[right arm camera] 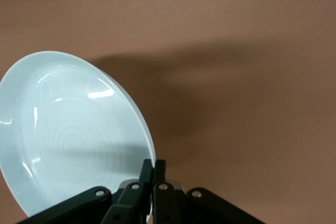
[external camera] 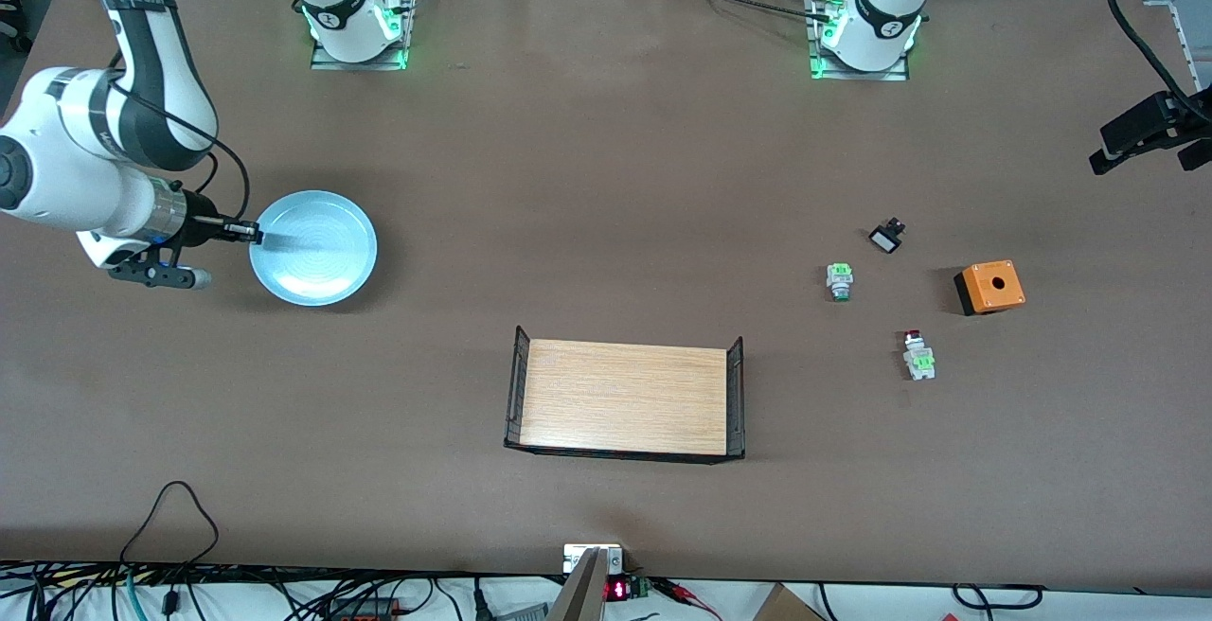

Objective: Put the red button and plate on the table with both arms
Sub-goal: 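Lower the plate onto the table beside the right arm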

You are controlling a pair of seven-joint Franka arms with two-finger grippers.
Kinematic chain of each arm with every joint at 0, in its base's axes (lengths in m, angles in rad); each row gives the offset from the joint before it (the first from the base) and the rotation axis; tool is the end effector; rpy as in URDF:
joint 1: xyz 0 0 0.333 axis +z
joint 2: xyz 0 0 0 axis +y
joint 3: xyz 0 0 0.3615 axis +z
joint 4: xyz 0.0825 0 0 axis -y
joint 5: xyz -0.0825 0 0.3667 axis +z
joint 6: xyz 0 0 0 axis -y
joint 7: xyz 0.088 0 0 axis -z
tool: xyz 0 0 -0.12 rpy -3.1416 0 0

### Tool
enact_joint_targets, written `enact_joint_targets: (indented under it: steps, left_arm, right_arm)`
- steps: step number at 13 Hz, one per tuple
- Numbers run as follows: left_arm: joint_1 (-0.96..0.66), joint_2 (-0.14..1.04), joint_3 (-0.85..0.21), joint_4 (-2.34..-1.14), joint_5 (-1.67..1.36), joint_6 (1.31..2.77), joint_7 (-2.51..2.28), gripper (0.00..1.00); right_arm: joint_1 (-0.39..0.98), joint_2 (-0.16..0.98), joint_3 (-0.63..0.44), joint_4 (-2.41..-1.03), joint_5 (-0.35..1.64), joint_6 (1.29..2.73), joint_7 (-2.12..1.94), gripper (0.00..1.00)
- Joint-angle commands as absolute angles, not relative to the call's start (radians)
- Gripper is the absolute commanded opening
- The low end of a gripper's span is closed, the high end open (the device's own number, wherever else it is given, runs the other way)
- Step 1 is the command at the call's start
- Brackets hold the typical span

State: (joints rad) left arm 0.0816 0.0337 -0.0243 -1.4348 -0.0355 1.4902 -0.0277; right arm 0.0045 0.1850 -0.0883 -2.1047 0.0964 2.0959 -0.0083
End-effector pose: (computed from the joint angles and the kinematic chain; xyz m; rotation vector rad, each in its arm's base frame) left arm 0.5409 0.0268 0.6931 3.1030 0.1270 0.0345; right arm 0.5400 -0.0383 0.3595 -3.0503 0.2016 0.2905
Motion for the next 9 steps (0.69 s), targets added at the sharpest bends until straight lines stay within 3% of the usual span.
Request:
enact_joint_targets:
  steps: [1, 9]
  left_arm:
    - [0.091, 0.034, -0.025, -1.427, -0.043, 1.491, -0.003, 1.00]
    - [0.086, 0.060, -0.032, -1.428, -0.043, 1.523, -0.005, 1.00]
  right_arm:
    - [-0.021, 0.141, -0.071, -2.251, 0.094, 2.253, -0.061, 0.00]
    - [-0.064, 0.167, -0.071, -2.417, 0.103, 2.494, -0.202, 0.00]
